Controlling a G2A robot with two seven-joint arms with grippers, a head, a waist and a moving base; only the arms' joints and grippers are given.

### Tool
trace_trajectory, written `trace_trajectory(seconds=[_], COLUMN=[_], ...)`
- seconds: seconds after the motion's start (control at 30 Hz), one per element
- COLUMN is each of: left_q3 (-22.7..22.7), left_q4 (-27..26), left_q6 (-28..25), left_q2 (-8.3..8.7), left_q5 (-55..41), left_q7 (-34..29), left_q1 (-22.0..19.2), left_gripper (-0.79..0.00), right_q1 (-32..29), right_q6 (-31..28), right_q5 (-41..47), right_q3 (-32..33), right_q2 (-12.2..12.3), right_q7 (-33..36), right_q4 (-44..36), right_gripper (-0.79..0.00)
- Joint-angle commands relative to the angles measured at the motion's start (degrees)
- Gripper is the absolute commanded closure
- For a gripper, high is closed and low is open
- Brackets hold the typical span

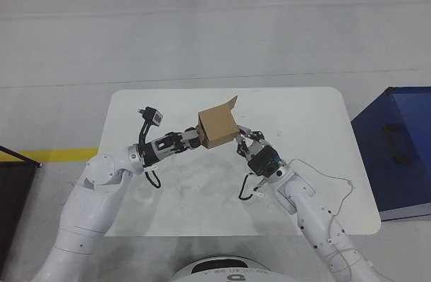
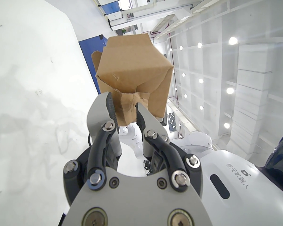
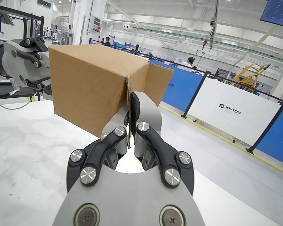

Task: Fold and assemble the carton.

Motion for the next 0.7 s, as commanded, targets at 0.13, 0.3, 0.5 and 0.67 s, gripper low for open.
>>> trace_trajectory(seconds=[0.13, 0.3, 0.5, 0.67], left_q3=[0.3, 0.3, -0.2, -0.8], left_q4=[-0.5, -0.8, -1.0, -1.6], left_q6=[0.2, 0.7, 1.2, 1.2], left_q2=[0.03, 0.11, 0.27, 0.46], left_q5=[0.4, 1.7, 2.8, 3.9], left_q7=[0.0, 0.7, 1.5, 2.2], left_q1=[-0.4, -0.6, -0.2, 0.5], left_gripper=[-0.185, -0.182, -0.228, -0.326], right_q1=[0.6, 0.9, 0.9, 0.8], right_q6=[-0.1, -0.1, 0.1, 0.3], right_q5=[0.1, 0.2, 0.3, 0.4], right_q3=[-0.4, -0.6, -0.5, -0.3], right_q2=[-0.1, -0.2, -0.2, -0.1], right_q7=[0.4, 0.6, 0.7, 0.7], right_q4=[0.4, 0.6, 0.7, 0.7], right_gripper=[0.000, 0.000, 0.000, 0.000])
